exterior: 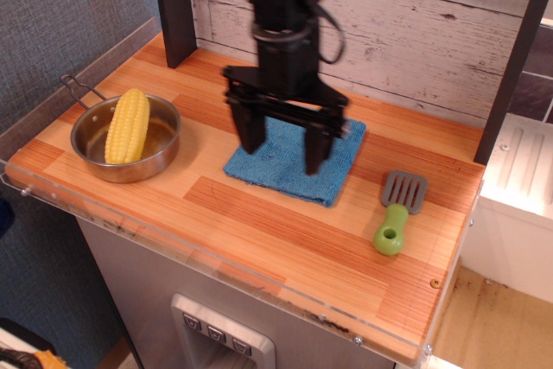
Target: Move the green spatula from right side of the table and place it over the blue cloth, which is in center of the table.
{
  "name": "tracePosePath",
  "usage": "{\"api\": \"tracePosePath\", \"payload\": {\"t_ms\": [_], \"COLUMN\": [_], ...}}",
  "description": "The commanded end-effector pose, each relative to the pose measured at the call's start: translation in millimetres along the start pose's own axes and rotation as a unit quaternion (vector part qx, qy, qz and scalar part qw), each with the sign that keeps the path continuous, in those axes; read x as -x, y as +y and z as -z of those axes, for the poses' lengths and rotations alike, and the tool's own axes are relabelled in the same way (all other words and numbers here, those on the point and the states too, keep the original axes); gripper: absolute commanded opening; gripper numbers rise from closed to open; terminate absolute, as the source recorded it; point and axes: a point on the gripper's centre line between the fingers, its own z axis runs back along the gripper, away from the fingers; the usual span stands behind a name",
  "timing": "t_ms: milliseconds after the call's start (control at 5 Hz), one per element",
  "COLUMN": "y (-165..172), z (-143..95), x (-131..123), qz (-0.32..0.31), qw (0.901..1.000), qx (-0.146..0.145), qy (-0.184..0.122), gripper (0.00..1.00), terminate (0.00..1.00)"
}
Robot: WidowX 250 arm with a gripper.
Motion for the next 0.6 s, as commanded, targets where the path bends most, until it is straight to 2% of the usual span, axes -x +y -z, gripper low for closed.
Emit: {"api": "tracePosePath", "payload": {"t_ms": [0,200,400], "y": [-71.4,-80.1,-65.9], "z": [4.9,21.3,37.9], "x": [1.9,-2.2,-6.6], "qz": [0.040,0.037,0.017], "qw": [0.9991,0.9993,0.9997], "qx": [0.007,-0.005,-0.017], "qy": [-0.014,-0.003,0.005], "gripper": [1.00,1.00,1.00], "terminate": [0.00,0.00,0.00]}}
